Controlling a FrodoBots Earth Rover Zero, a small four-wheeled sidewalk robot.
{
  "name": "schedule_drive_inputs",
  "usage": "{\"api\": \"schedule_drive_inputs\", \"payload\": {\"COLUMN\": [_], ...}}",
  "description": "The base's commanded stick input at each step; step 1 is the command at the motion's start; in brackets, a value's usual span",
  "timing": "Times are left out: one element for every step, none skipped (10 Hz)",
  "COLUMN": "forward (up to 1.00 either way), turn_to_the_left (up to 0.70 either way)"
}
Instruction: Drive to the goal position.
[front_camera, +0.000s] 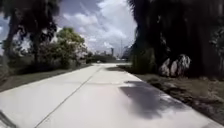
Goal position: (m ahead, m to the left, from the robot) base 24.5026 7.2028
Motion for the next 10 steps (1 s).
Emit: {"api": "schedule_drive_inputs", "payload": {"forward": [0.83,0.83,0.84,0.84,0.84,0.84,0.84,0.84,0.84,0.84], "turn_to_the_left": [0.0,0.0,0.0,0.0,0.0,0.0,0.0,0.0,0.0,0.0]}}
